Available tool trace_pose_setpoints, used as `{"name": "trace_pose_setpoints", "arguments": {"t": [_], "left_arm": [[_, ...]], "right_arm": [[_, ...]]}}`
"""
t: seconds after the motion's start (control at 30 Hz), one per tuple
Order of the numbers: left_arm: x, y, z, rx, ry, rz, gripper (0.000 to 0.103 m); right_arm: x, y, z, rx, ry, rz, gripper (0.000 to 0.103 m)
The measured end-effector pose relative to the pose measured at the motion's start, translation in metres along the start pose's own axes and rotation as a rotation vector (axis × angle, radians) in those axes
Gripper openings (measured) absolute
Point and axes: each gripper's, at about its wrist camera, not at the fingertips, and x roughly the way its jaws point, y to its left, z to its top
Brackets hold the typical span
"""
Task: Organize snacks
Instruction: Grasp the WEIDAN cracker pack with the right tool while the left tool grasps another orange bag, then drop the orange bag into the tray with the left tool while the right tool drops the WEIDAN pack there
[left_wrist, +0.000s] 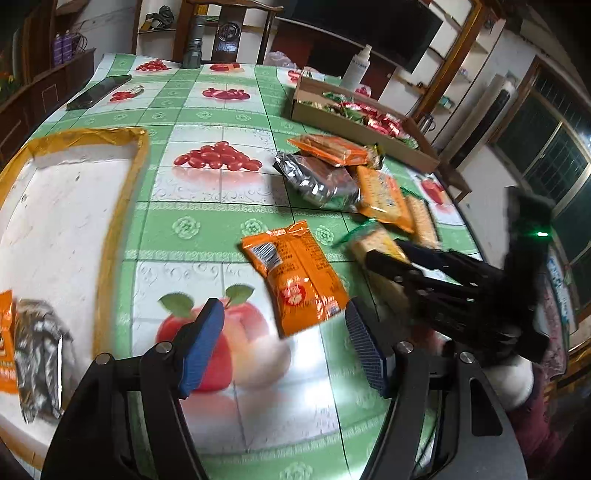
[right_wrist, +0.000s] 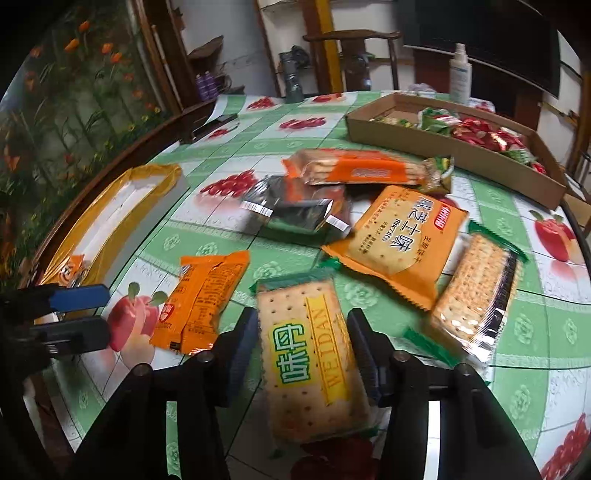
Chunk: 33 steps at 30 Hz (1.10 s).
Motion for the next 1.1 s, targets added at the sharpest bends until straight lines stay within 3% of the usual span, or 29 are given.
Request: {"name": "trace_pose_setpoints", "arguments": {"t": [0.37, 0.4, 0.43, 0.47, 0.67, 0.83, 1.0, 1.1], "left_arm": [[0.057, -0.03, 0.017, 0.172, 0.019, 0.155, 0.067], [0.057, -0.033, 0.015, 0.199, 0.009, 0.169, 0.062], [0.056, -0.035, 0.013, 0.223, -0.003, 0.174, 0.049], [0.055, -0.036, 0.011, 0.236, -0.008, 0.168, 0.046], [0.038, -0.02, 0.01, 0.147, -0.025, 0.072, 0.045], [0.007, -0.003, 0.006, 0.065, -0.083, -0.001, 0.045], [-0.032, 0.028, -0.003, -0.014, -0.153, -0.014, 0.045], [-0.054, 0.052, -0.008, -0.055, -0.19, 0.007, 0.045]], "right_arm": [[-0.006, -0.011, 0.0, 0.043, -0.028, 0.006, 0.048], [-0.005, -0.012, 0.0, 0.041, -0.029, 0.0, 0.048], [-0.006, -0.012, 0.0, 0.04, -0.03, -0.006, 0.048], [-0.006, -0.012, 0.0, 0.04, -0.032, -0.012, 0.048], [-0.006, -0.015, 0.0, 0.051, -0.036, -0.007, 0.048], [-0.005, -0.017, 0.0, 0.061, -0.039, -0.004, 0.048], [-0.006, -0.017, -0.001, 0.082, -0.038, 0.0, 0.048], [-0.009, -0.015, -0.001, 0.119, -0.025, 0.054, 0.047]]}}
